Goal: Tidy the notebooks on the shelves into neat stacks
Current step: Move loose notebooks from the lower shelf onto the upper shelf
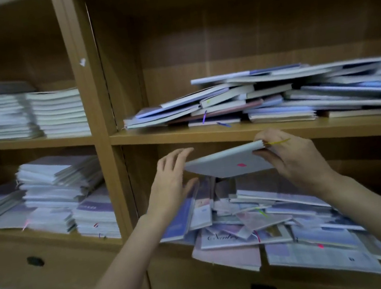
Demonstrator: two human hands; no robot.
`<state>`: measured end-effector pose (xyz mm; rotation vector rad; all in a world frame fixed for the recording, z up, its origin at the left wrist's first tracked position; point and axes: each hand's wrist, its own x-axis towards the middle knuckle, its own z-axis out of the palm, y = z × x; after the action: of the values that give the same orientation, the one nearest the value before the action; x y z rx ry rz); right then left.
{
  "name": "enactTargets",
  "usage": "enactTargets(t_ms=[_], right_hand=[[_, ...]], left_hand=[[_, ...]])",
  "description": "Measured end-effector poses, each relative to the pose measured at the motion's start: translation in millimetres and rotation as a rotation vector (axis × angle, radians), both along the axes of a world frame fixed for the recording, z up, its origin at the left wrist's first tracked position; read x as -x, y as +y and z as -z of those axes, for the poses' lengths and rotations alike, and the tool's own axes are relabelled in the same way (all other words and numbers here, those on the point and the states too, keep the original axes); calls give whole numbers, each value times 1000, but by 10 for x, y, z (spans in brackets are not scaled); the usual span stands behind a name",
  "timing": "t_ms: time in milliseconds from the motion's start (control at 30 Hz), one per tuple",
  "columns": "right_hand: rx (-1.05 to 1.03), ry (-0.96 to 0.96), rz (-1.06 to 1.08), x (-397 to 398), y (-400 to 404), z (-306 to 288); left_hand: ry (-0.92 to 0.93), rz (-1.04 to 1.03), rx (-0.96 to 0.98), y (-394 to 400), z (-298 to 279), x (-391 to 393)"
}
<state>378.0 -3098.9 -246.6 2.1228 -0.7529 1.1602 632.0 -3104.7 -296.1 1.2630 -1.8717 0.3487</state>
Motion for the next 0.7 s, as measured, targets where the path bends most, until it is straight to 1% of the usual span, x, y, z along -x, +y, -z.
enactTargets(t_ms=[33, 100, 167, 200, 267, 333, 367, 433, 500, 600, 700], right_hand=[[27, 7, -19, -35, 25, -52], [73, 2, -37, -101, 73, -154], [60, -61, -47, -143, 123, -251], [-10, -116, -73, -153, 155, -295], [-253, -200, -147, -161, 193, -340], [-457, -169, -105, -150, 148, -309], [-516, -148, -54, -145, 99, -283], [-547, -173, -7, -175, 23, -320], [-459, -175, -16, -251, -25, -459], [-185, -117, -170, -415, -59, -806], [32, -168, -254, -619, -138, -1154]], left_hand=[[-32, 5, -9, 19, -61, 5], [-37, -24, -8, 58, -174, 0], [-20, -65, 21, 94, -273, -36], [-18, -88, 54, 112, -329, -74], [-31, -128, 137, 149, -467, -165], [-35, -130, 189, 177, -596, -246], [-33, -111, 203, 192, -648, -278], [-28, -82, 219, 208, -717, -344], [18, -73, 238, 210, -791, -416], [135, -77, 283, 177, -994, -517], [325, -101, 326, 48, -1298, -562]])
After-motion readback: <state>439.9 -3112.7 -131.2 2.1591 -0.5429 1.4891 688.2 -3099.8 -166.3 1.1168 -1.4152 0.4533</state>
